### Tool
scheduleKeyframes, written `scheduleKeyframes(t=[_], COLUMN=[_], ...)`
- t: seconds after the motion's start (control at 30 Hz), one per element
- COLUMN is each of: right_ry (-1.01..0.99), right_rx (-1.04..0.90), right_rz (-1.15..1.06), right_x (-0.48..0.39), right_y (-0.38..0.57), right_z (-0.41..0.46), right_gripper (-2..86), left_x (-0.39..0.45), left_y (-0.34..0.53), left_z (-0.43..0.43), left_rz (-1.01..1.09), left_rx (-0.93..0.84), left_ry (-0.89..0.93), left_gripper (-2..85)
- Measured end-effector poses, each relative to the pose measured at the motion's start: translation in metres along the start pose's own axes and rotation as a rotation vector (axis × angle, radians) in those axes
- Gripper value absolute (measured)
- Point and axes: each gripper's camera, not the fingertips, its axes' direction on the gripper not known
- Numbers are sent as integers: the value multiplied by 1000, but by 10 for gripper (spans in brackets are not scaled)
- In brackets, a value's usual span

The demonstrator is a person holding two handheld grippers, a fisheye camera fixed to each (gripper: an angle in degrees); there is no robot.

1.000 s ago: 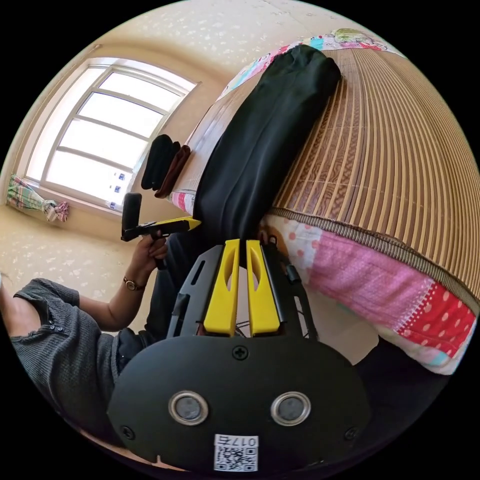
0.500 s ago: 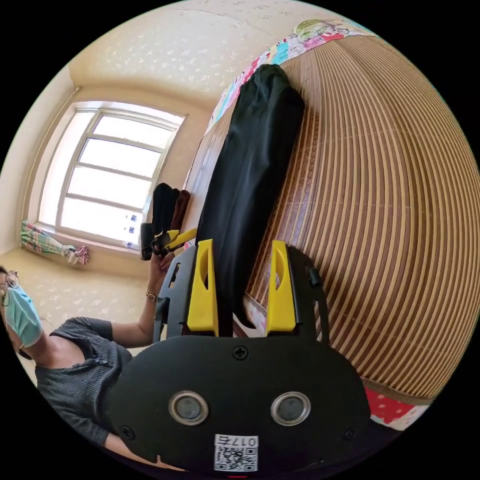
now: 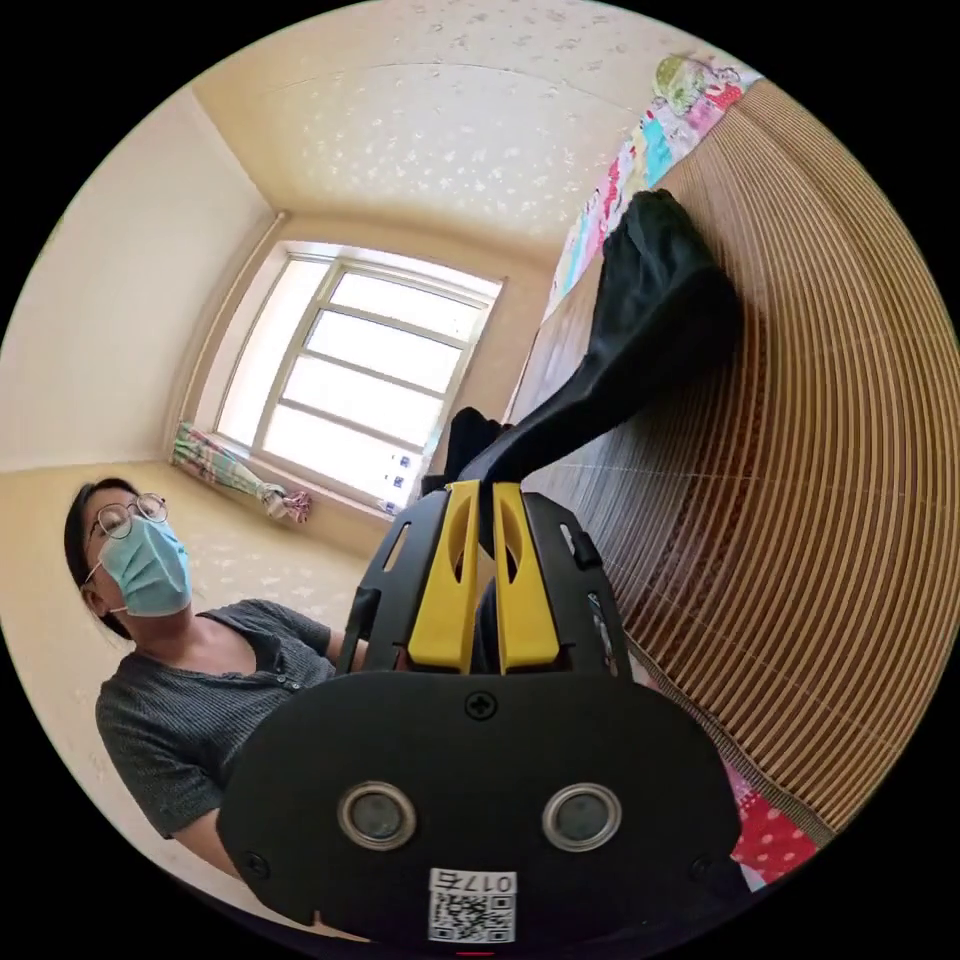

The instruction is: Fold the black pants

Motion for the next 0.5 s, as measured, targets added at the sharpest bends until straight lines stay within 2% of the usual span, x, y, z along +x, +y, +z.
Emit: scheduleKeyframes(t=[0.27,0.43,0.5], right_ry=[-68,-30,76], right_rx=[41,98,125], right_rz=[-506,-734,-768], right_x=[-228,-359,-399], right_y=[-18,-17,-20], right_z=[-33,-50,-53], right_gripper=[24,21,19], left_x=[267,396,423], left_y=[-36,-56,-69], left_z=[-31,-38,-35], left_rz=[549,741,742], left_rx=[161,232,241], left_ry=[8,42,36], left_gripper=[41,41,41])
